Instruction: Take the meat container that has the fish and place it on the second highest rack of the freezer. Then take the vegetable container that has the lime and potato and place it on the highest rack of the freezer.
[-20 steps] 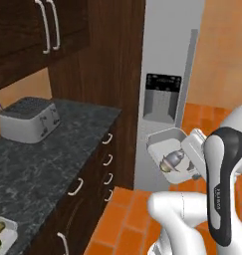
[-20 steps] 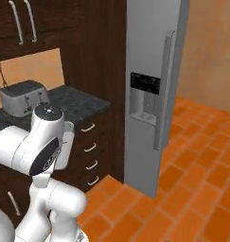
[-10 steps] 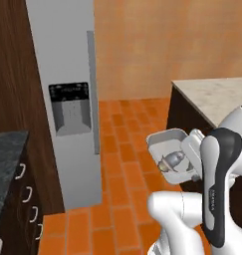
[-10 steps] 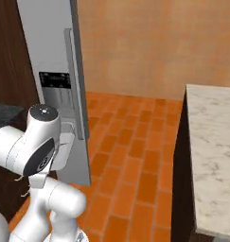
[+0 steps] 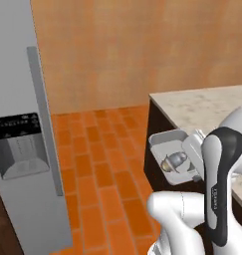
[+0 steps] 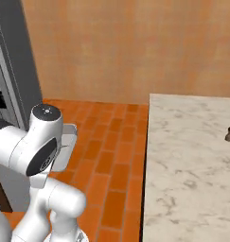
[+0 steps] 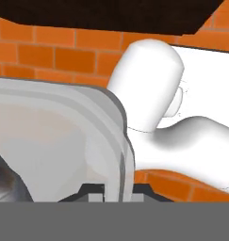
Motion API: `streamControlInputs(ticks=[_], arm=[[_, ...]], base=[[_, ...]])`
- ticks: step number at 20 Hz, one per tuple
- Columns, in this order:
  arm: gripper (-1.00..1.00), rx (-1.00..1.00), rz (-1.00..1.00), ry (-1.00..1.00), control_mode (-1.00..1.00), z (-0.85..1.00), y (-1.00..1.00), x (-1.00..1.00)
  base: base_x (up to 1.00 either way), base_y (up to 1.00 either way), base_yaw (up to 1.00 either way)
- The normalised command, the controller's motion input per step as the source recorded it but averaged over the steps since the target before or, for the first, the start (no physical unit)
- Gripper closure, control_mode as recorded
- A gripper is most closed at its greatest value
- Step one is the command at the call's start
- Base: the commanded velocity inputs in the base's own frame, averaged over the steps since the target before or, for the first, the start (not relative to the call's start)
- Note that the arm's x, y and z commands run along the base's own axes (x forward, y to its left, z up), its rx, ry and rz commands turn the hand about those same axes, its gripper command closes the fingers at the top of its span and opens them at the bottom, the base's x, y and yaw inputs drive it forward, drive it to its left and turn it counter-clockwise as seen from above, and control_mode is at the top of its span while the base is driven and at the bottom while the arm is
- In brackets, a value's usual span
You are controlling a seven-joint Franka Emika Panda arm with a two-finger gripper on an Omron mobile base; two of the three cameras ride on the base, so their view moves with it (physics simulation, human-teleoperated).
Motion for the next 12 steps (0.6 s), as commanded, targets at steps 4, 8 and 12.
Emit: streamControlInputs(ticks=[4, 8, 12], arm=[[1.0, 0.0, 0.0, 0.0, 1.0, 0.0, 0.0, 0.0], [1.0, 0.0, 0.0, 0.0, 1.0, 0.0, 0.0, 0.0], [1.0, 0.0, 0.0, 0.0, 1.0, 0.0, 0.0, 0.0]], base=[[0.99, 0.39, -0.25], [1.0, 0.0, 0.0], [0.99, -0.06, 0.13]])
